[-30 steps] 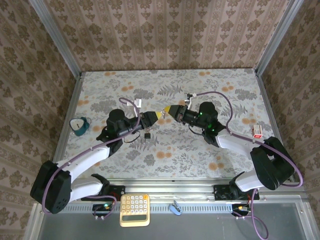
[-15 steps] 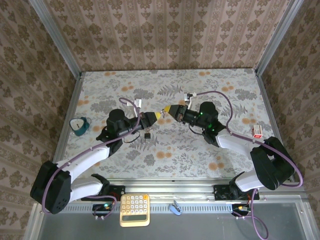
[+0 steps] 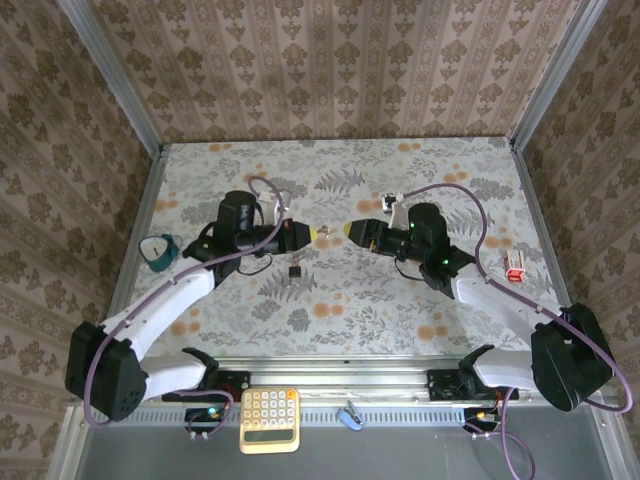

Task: Unlock with the key

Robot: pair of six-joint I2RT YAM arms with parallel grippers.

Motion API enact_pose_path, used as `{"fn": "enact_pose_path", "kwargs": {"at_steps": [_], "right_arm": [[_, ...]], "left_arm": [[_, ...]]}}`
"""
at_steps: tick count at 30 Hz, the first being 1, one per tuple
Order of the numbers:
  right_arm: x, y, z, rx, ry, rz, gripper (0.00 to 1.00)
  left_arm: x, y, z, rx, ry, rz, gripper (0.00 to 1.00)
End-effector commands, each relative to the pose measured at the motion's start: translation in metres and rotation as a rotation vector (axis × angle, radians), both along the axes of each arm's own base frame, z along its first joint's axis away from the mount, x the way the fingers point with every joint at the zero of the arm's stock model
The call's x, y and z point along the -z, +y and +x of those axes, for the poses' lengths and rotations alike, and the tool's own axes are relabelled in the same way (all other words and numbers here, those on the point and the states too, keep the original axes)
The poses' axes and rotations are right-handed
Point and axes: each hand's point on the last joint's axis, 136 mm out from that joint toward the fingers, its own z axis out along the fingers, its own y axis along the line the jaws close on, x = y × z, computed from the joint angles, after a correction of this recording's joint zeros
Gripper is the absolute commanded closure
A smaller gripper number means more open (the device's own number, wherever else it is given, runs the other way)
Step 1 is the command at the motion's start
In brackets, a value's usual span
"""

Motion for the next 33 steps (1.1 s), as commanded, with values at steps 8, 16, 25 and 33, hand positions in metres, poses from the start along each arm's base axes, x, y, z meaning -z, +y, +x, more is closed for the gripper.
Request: {"fn": "enact_pose_path", "kwargs": {"at_steps": [8,16,25,33], "right_arm": [[-0.009,0.014,-0.017,-0.214,-0.011,0.114,0.62],[-0.018,0.027,-0.03,-0.339,-0.026,0.212,0.57],[-0.016,0.031,-0.045,-0.417,-0.019,0.2,0.71],[-0.02,0.031,-0.054,-0.451,-0.033,0.185,0.78]], "left_arm": [[0.003,-0.021,-0.037,0.278,0.052,0.031,1.0],[-0.006,-0.028,-0.043,0.323,0.028,-0.012,1.0],[-0.009,-0.031,-0.041,0.321,0.017,-0.032,1.0],[-0.01,-0.031,-0.041,0.319,0.018,-0.034,1.0]]}}
